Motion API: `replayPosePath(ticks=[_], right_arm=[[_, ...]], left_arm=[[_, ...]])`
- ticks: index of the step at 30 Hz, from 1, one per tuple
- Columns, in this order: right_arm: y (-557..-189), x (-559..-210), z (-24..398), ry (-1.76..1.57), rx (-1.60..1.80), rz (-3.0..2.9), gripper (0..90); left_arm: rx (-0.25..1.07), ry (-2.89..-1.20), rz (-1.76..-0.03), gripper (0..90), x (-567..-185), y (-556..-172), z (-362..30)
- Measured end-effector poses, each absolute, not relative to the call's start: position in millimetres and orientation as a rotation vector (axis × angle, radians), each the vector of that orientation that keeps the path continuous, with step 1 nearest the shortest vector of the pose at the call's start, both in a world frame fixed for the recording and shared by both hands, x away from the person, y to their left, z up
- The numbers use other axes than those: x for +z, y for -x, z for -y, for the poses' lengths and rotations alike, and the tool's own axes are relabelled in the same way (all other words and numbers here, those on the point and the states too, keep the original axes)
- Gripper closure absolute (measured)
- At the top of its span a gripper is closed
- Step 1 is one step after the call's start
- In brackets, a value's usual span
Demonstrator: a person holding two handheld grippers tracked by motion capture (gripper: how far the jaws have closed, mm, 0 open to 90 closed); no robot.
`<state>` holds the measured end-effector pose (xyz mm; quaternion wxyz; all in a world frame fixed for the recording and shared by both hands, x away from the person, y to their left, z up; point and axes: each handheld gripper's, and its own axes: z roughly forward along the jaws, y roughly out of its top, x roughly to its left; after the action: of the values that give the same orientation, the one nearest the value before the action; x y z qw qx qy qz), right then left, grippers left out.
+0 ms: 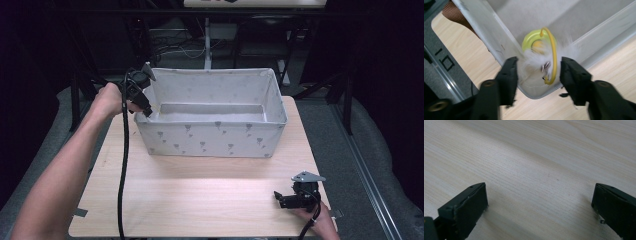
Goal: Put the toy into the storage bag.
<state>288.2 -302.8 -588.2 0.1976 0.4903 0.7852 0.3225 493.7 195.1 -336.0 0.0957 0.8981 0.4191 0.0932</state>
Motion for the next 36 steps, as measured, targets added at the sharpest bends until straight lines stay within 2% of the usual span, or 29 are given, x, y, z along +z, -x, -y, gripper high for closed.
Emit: replayPosePath(ticks=[4,12,28,36], right_arm=[[-288.2,-588.0,303.0,-1.37,0.899,-2.202,0.0],[-288.2,-588.3,302.7,-1.372,0.903,-2.197,0.0],[-288.2,-588.2,302.7,-1.373,0.903,-2.197,0.0],[-288.1,-588.1,302.7,-1.373,0.902,-2.198,0.0]], left_arm=[[0.295,-2.622,-1.232,33.5,-326.6,-485.0,-200.3],[0.341,-2.554,-1.22,16.4,-312.8,-462.6,-217.4],[0.396,-2.495,-1.199,1.6,-324.1,-409.2,-242.7],[0.399,-2.495,-1.195,0.1,-344.1,-385.5,-254.3]])
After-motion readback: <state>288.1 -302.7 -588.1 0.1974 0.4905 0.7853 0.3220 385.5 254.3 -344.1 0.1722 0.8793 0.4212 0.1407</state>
